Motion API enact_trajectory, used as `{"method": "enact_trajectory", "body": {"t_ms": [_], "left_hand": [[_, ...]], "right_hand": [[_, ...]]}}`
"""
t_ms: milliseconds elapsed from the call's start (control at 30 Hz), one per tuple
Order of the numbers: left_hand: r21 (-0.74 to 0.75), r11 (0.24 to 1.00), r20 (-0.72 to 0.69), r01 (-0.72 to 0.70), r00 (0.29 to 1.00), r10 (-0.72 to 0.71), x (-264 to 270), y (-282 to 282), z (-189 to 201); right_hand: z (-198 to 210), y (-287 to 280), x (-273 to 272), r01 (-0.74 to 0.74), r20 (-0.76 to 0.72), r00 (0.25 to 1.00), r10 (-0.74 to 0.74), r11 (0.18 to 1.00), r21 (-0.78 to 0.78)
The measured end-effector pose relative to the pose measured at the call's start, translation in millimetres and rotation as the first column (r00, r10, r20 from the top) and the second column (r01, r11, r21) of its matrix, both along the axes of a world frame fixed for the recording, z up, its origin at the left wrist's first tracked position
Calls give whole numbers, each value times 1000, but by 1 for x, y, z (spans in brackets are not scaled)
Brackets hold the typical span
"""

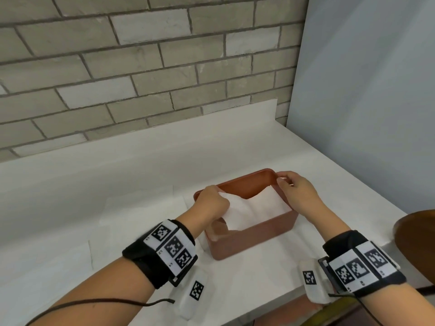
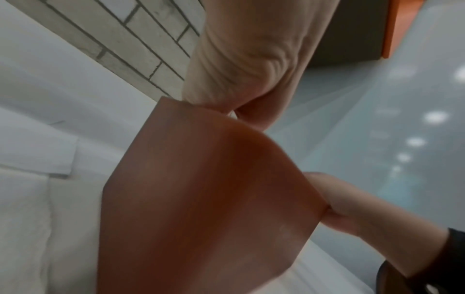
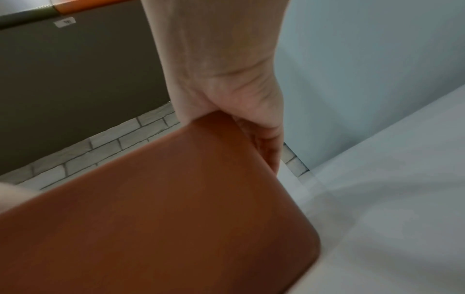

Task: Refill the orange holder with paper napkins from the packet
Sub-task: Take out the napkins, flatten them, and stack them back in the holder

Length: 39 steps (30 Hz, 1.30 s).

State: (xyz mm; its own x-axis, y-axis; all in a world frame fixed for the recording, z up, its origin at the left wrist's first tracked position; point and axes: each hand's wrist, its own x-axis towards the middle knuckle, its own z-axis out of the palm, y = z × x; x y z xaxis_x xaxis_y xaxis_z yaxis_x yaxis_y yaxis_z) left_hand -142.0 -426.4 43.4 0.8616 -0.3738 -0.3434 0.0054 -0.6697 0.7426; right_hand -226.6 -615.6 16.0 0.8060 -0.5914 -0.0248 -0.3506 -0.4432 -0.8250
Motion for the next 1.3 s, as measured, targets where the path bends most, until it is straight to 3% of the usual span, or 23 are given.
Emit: {"method": "enact_trajectory", "body": {"t_ms": [67,133,200,267,333,400,467,533,633,900,1000,1200,1300], "left_hand": [[66,997,46,48,998,-51,-1,-2,-2],[112,989,83,94,991,-104,-2,-2,-5],[184,972,122,144,978,-168,-2,-2,-8],[288,937,154,199,956,-250,-2,-2,-10],[399,884,166,244,929,-331,-2,-3,-12],[509,814,159,278,900,-407,-1,-5,-12],[604,736,140,304,869,-474,0,-6,-11],[659,678,120,325,845,-522,-1,-7,-11],[679,652,108,338,832,-545,-2,-9,-12],[795,498,53,346,779,-625,1,-12,-16],[808,513,116,290,775,-621,1,-12,-19],[799,548,193,247,758,-623,7,-8,-12],[796,544,198,267,734,-650,11,-8,-12]], "right_hand": [[0,2,-3,55,94,995,-31,962,-269],[6,9,-4,68,262,962,81,854,-515],[13,16,-2,-26,239,949,207,805,-593],[18,25,1,-208,-33,972,231,797,-566],[17,29,9,-357,-390,904,174,810,-466],[20,30,18,-379,-566,816,119,849,-368],[22,30,23,-375,-643,760,96,872,-313],[23,32,22,-411,-671,736,89,846,-339],[21,37,19,-466,-690,719,82,793,-392],[16,35,21,-578,-762,631,143,743,-339],[18,35,21,-554,-735,660,156,762,-336],[21,35,19,-428,-582,797,163,832,-353],[24,36,21,-426,-606,780,155,841,-333]]}}
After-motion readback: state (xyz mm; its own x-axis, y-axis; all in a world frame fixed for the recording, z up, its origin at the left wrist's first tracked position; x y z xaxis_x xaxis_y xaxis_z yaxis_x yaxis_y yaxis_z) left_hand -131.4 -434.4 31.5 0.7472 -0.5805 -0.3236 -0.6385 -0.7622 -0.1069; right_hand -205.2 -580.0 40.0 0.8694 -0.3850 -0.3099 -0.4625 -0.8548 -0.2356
